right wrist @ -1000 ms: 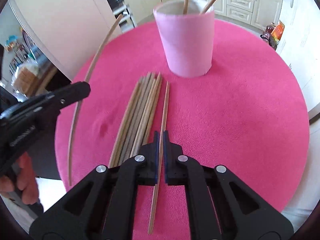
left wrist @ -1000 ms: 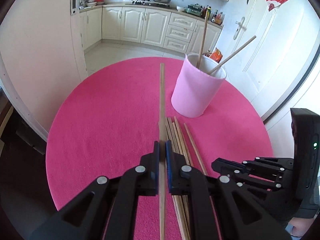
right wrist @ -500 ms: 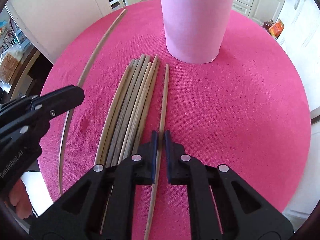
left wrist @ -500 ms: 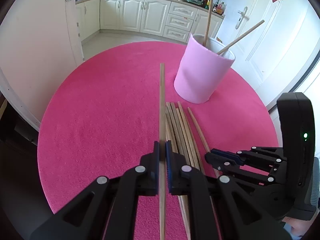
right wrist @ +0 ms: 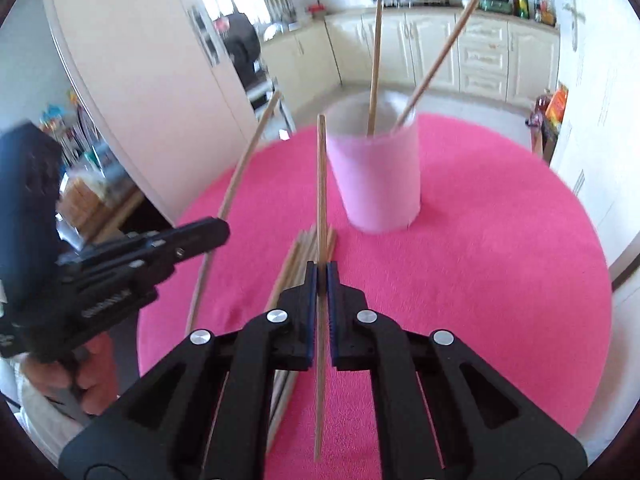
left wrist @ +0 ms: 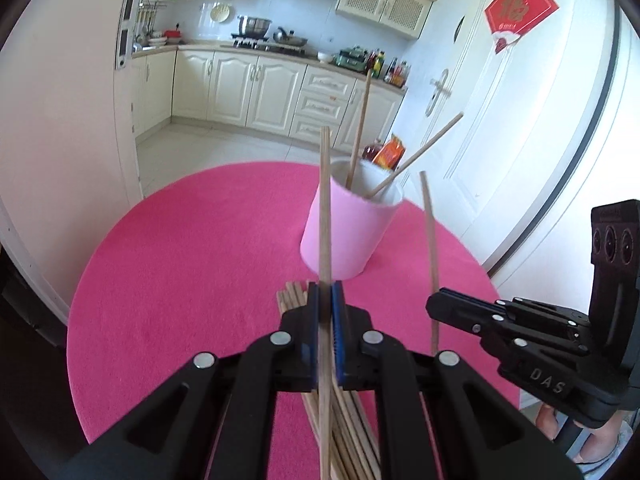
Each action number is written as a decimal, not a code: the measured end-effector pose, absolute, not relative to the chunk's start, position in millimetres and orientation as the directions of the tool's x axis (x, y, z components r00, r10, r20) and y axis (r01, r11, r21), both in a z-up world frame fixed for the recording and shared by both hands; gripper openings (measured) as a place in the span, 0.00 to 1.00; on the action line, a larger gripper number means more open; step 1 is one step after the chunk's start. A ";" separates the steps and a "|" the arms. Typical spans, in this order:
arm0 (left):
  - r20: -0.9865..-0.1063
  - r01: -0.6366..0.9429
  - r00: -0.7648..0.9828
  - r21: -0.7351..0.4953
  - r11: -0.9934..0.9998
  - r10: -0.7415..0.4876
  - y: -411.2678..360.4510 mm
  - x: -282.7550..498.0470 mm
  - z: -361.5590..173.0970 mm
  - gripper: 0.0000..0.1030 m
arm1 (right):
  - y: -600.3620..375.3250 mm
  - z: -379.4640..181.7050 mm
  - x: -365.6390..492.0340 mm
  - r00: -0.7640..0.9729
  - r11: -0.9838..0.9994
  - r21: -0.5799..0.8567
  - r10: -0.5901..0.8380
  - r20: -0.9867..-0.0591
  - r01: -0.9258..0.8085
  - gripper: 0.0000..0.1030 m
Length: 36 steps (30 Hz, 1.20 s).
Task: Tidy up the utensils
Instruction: 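Lift the left gripper's chopstick over the pink cup while the right gripper carries its own there, then drop the chopstick into the cup with the left gripper while the right gripper releases its own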
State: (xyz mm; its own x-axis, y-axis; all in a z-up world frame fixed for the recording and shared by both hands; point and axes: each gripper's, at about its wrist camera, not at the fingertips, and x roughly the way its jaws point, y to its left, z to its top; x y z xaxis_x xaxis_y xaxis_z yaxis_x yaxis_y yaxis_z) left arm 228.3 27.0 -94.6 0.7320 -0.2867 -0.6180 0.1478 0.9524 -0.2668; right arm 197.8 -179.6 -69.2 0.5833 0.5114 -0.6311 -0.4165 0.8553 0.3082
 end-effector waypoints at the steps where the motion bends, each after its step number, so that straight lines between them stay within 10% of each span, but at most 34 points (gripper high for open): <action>1: -0.589 0.159 0.753 -0.270 0.950 -0.293 25.2 228.3 -89.7 0.06 | -184.0 -60.6 197.4 0.605 0.849 0.321 0.525 -0.599 -0.419 0.05; 20: -0.080 0.239 0.962 -0.207 0.949 -0.260 -27.2 291.2 -21.4 0.07 | -215.2 17.0 236.4 0.886 0.870 0.279 0.450 -0.112 -0.407 0.05; 36: -0.069 0.198 0.976 -0.117 0.973 -0.207 -41.6 343.3 -51.4 0.07 | -210.5 -16.3 279.6 0.913 0.887 0.280 0.401 -0.077 -0.366 0.05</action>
